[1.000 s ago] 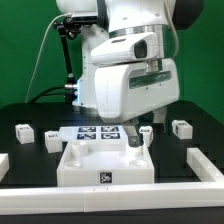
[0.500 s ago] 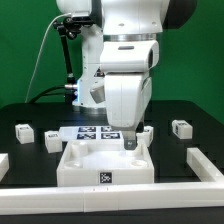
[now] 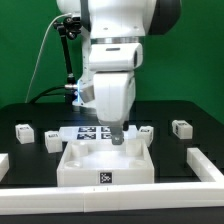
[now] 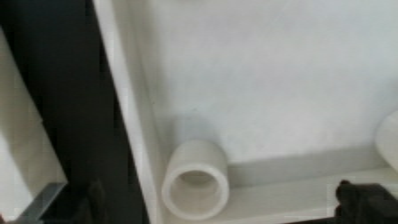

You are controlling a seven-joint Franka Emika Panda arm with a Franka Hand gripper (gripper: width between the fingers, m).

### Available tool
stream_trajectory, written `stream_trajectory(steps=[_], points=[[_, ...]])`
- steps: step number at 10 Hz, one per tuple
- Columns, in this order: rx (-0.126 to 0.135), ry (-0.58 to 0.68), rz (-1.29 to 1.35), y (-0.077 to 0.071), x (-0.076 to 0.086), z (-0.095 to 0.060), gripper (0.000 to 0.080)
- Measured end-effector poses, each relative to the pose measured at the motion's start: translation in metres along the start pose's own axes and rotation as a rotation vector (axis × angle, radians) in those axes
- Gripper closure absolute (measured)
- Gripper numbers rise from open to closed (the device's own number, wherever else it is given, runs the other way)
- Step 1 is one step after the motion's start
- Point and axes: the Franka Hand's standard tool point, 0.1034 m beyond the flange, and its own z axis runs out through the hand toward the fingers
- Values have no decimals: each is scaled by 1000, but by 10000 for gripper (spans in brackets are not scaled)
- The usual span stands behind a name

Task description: Assemble one leg

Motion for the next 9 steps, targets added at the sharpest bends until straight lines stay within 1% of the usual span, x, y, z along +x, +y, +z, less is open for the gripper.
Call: stream_trajectory(steps=[1, 2, 6, 7, 8, 9], points=[[5, -4, 9, -7, -7, -4, 150], [9, -6, 16, -10, -12, -5, 150], [9, -6, 5, -11, -13, -3, 150], [4, -5, -30, -16, -16, -1, 150], [6, -5, -46, -32, -21, 3, 150], [23, -8, -44, -51, -26, 11, 150]])
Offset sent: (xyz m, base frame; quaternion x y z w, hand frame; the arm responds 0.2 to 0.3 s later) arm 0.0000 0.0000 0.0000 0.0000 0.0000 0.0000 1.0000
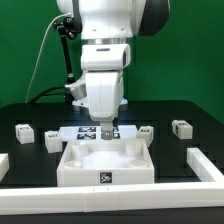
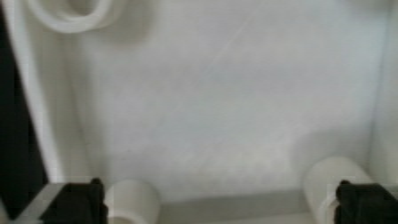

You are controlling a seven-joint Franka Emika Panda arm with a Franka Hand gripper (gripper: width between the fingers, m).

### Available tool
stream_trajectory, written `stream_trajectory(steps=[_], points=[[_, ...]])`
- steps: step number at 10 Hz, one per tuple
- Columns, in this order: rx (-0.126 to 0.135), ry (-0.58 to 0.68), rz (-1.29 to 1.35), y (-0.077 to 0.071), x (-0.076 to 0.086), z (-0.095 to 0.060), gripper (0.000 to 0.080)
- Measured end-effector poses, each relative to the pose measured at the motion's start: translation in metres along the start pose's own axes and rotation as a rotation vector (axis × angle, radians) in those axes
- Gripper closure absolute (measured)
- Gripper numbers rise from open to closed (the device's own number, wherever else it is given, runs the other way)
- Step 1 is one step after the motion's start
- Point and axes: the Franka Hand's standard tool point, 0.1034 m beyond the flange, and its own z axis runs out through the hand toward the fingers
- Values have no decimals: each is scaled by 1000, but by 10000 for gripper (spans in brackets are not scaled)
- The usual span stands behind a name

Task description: Assemble one leg

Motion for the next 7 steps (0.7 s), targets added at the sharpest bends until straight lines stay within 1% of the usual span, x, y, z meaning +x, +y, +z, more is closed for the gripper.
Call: stream_trajectory(steps=[1, 2, 3, 4, 5, 6, 7], points=[[18, -1, 0, -17, -3, 10, 150], [32, -1, 0, -29, -3, 18, 150], [59, -3, 1, -40, -4, 29, 150], [54, -3, 1, -36, -4, 26, 150], [51, -3, 1, -35, -4, 26, 150], [55, -3, 0, -36, -5, 27, 150], [66, -3, 3, -39, -8, 32, 150]])
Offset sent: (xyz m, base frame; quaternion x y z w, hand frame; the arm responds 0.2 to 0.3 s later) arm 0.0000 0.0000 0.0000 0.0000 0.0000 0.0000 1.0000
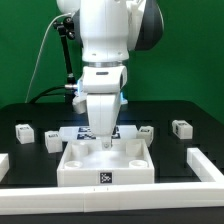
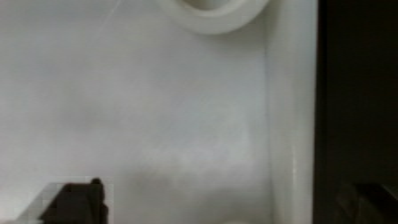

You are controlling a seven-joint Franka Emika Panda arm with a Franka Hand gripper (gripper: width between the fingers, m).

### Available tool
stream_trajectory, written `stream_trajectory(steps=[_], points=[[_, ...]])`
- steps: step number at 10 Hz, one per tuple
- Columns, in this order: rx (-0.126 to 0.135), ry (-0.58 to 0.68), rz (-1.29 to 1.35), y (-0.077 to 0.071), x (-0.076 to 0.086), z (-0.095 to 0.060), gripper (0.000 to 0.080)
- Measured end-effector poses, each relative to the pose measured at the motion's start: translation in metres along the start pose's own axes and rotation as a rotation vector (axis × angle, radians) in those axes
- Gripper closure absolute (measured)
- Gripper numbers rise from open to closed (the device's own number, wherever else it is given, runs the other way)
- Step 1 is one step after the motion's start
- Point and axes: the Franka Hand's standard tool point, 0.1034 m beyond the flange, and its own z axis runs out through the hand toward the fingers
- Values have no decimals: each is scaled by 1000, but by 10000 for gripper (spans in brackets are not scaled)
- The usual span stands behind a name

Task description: Assemble one leg

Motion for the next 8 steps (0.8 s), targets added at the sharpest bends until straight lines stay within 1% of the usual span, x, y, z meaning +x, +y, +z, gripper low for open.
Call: stream_trajectory(steps=[1, 2, 3, 4, 7, 8], points=[[-5, 6, -3, -8, -3, 12, 150], [7, 7, -2, -16, -4, 19, 150], [13, 7, -2, -19, -4, 23, 150], [5, 9, -1, -18, -4, 24, 150], [6, 9, 1, -18, -4, 24, 159], [6, 9, 2, -18, -4, 24, 318]])
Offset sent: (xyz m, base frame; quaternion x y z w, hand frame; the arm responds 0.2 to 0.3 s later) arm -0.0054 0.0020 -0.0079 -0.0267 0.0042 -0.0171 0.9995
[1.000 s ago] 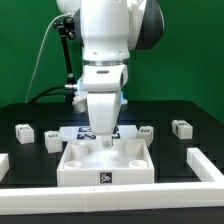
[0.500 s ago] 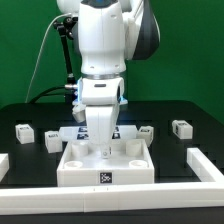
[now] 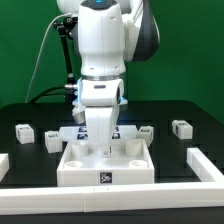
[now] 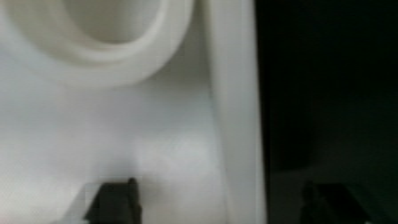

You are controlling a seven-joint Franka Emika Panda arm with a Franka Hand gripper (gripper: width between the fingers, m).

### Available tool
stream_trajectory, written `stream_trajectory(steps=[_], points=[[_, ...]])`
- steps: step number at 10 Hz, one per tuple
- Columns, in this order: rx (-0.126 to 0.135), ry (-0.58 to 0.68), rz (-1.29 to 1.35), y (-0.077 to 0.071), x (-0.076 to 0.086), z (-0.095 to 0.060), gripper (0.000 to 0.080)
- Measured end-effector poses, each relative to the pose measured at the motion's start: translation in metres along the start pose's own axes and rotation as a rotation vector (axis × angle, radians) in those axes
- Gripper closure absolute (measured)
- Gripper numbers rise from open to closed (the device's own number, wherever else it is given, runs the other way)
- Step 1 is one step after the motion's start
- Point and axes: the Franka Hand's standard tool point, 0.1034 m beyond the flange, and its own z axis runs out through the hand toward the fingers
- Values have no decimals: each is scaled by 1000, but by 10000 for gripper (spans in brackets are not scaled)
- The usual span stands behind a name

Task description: Assemble one leg

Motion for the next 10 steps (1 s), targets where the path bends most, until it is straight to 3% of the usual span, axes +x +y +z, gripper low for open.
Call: stream_trajectory(steps=[1, 2, 3, 4, 5, 10], points=[[0, 0, 0, 0, 0, 0, 492], [0, 0, 0, 0, 0, 0, 492], [0, 0, 0, 0, 0, 0, 666], [-7, 1, 0, 2, 0, -1, 666], [-9, 2, 1, 2, 0, -1, 742], [-10, 2, 1, 2, 0, -1, 742]])
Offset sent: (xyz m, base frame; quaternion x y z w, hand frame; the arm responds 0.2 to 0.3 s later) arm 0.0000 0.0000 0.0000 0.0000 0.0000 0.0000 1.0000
